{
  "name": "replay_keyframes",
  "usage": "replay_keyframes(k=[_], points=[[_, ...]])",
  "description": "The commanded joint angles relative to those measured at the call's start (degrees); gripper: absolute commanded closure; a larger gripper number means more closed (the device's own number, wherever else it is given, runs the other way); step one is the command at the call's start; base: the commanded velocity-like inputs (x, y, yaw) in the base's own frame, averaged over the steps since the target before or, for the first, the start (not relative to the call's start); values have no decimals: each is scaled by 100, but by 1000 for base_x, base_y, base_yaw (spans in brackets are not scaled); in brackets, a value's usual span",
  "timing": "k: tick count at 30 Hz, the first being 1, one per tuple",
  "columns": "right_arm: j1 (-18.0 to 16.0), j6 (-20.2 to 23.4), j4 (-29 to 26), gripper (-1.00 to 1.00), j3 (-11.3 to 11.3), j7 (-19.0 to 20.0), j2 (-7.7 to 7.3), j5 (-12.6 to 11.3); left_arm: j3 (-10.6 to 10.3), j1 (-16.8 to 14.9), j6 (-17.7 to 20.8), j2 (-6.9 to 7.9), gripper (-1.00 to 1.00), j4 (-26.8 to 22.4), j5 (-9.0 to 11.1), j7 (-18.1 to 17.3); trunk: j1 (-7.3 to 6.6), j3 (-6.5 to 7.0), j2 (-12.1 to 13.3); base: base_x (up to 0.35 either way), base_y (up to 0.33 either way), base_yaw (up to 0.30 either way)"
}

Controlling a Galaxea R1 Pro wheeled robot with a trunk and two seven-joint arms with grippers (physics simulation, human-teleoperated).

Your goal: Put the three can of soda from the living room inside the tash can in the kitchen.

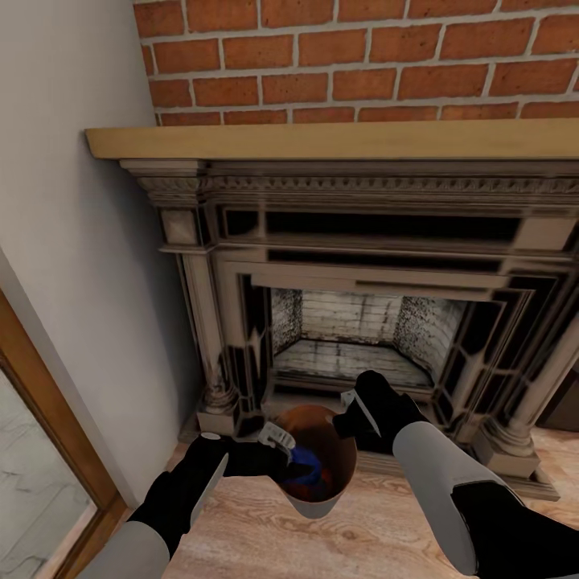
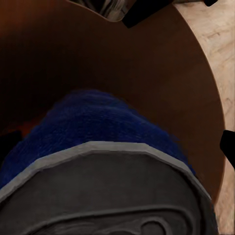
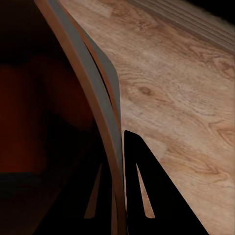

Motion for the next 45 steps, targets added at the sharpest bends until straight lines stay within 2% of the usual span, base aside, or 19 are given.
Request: replay_keyframes(k=[1, 9, 15, 23, 29, 30, 32, 39, 42, 44, 45], points=[[-5, 17, -2, 100, -22, 27, -2, -147, -2, 2, -21, 3, -100, 8, -88, 11, 0, 1, 0, 0, 0, 0], [-7, 17, 57, 100, -13, 27, 3, -147, -2, 2, -14, 4, -100, 1, -81, -17, 0, 1, 0, 0, 0, 0], [-8, 17, 88, 100, 126, 27, 0, -147, -2, 2, -13, 10, -100, -51, -74, -41, 0, 1, 0, 0, 0, 0], [-10, 17, 93, 100, 151, 28, -1, -147, 4, 6, 59, 47, -100, -205, -62, -73, 0, 1, 0, 0, 0, 0], [-11, 17, 92, 100, 153, 29, -4, -147, 0, 10, 309, 70, -100, -846, -35, -97, 0, 1, 0, 0, 0, 0], [-12, 17, 90, 100, 153, 32, -4, -147, -1, 11, 449, 72, -100, -1190, -31, -159, 0, 1, 0, 0, 0, 0], [-12, 17, 89, 100, 153, 34, -5, -144, 14, 14, 609, 76, -100, -1556, -29, -324, 0, 1, 0, 0, 0, 0], [-12, 17, 89, 100, 160, 32, -5, -146, 50, 19, 988, 94, -100, -2184, -32, -736, 0, 1, 0, 0, 0, 0], [-12, 17, 89, 100, 161, 34, -5, -144, 57, 19, 1178, 207, -100, -2400, -35, -799, 0, 1, 0, 0, 0, 0], [-12, 17, 89, 100, 162, 35, -5, -143, 60, 29, 1269, 409, -100, -2601, -37, -816, 0, 1, 0, 0, 0, 0], [-12, 17, 89, 100, 162, 35, -6, -144, 62, 36, 1282, 462, -100, -2635, -37, -815, 0, 1, 0, 0, 0, 0]])
